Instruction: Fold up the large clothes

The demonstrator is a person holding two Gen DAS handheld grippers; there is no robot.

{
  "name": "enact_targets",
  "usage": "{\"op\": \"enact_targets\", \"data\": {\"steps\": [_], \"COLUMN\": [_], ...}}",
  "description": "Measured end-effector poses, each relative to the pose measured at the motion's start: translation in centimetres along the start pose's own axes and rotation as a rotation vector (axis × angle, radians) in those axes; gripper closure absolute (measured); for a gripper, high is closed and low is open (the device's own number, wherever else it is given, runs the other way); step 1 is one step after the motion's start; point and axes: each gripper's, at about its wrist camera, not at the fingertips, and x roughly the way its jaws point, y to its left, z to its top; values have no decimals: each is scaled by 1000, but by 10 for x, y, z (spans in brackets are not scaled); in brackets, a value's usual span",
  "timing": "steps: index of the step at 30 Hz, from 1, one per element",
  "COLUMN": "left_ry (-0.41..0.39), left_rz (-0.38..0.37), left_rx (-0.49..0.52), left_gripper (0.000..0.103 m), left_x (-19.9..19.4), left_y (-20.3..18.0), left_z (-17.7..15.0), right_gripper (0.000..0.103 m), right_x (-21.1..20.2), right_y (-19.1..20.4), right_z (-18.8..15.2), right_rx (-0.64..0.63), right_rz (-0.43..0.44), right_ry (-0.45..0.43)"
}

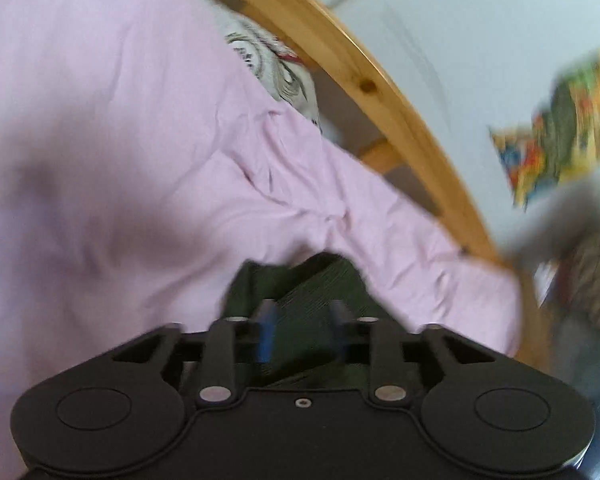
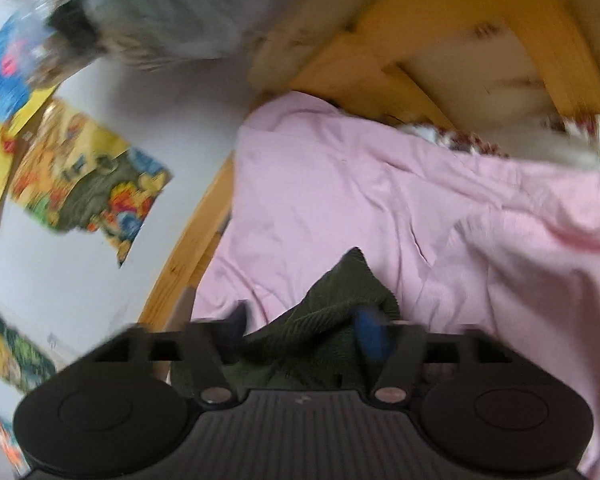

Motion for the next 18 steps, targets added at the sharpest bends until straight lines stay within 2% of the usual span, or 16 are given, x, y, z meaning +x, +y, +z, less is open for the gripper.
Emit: {"op": "enact_targets", "data": {"steps": [1,2,3,6,7,9,12,14,16,17,18], "left_ry": [5,10,18,26,23,36,133,167,206,221,241], "left_rz": [18,28,28,-31,-38,-33,-37,-65,-62,-48,-19], "left_rx": [65,124,179,333,385,484,557,566,531,508,484], "left_gripper": [47,35,29,17,16,16,17,17,17,23,43], "left_x": [-3,-7,-12,-22,-21,-13,4,12,27,34,42], "left_y": [-2,-3,-4,-13,-16,-23,-36,-46,-56,-58,-60], "left_z": [-5,-11,-18,-48,-59,-80,-94,-96,-93,-92,-92], "right_gripper": [0,0,0,0,0,0,0,0,0,0,1], "right_x": [-12,-23,-35,-57,-62,-71,-84,-86,-82,-79,-76], "right_y": [5,9,11,16,18,17,15,12,12,13,16], "right_z": [-2,-5,-7,-18,-24,-35,-49,-60,-66,-68,-69], "right_rx": [-51,-99,-157,-291,-326,-379,-435,-488,-524,-536,-545], "right_rz": [-13,-22,-20,-64,-86,-115,-122,-126,-145,-149,-139], "right_ry": [-21,-45,-65,-95,-109,-128,-133,-118,-89,-75,-68]}}
